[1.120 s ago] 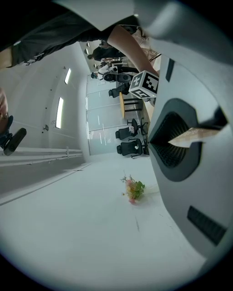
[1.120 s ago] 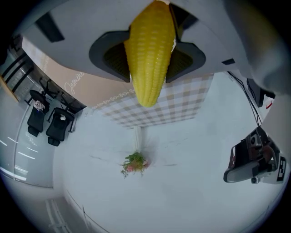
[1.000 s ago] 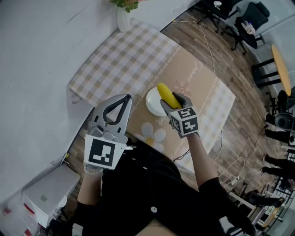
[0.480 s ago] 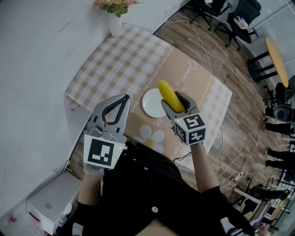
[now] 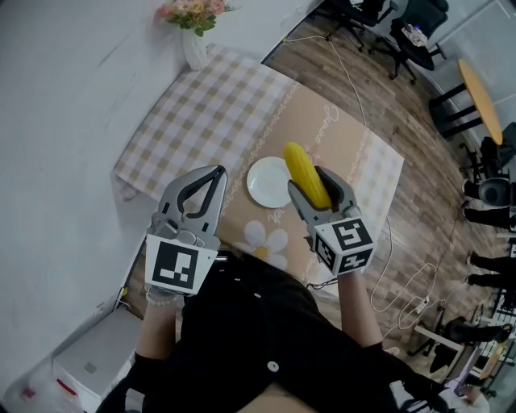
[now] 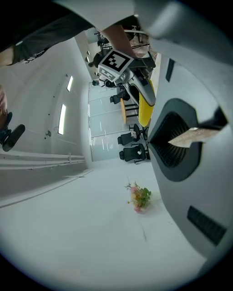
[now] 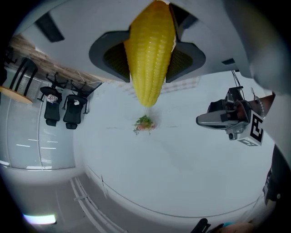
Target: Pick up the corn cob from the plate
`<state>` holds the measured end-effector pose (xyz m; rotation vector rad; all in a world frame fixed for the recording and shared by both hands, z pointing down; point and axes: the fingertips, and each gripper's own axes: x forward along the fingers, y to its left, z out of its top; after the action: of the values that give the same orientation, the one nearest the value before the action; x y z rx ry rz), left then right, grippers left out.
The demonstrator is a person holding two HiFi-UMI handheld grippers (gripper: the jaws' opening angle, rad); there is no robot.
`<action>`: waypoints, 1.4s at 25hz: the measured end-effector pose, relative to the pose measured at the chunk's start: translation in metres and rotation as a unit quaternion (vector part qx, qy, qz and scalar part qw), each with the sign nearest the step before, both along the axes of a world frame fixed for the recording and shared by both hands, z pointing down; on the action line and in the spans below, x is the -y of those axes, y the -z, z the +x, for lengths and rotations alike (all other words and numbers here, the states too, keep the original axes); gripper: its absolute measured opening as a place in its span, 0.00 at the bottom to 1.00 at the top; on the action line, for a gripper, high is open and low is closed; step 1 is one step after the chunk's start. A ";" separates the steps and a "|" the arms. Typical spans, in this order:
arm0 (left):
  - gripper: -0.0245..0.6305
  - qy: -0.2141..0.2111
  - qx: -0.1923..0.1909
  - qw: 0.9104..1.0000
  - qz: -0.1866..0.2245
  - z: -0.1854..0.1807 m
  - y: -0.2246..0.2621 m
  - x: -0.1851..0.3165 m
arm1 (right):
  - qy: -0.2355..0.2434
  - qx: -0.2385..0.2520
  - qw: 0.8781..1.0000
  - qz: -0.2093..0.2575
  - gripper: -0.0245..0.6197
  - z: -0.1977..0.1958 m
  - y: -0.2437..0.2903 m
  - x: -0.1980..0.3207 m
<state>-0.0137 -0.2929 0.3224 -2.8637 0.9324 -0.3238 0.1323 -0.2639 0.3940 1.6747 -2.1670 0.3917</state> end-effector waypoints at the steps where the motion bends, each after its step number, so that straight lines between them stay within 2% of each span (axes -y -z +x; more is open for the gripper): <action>1: 0.06 -0.001 0.001 1.000 0.000 0.000 0.000 0.000 | -0.003 0.001 1.000 0.003 0.43 0.001 0.003 -0.002; 9: 0.06 -0.007 0.003 1.000 0.001 0.004 0.001 0.002 | -0.022 0.006 0.999 0.045 0.43 0.011 0.035 -0.011; 18: 0.06 -0.006 0.002 1.000 0.003 0.004 0.001 0.005 | -0.023 0.016 0.997 0.069 0.43 0.014 0.053 -0.015; 35: 0.06 -0.002 0.002 1.000 0.006 -0.001 0.003 0.005 | -0.013 0.018 0.997 0.070 0.43 0.002 0.054 -0.014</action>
<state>-0.0149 -0.2977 0.3197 -2.8536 0.9239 -0.3213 0.1346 -0.2496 0.3402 1.7850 -2.2477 0.2850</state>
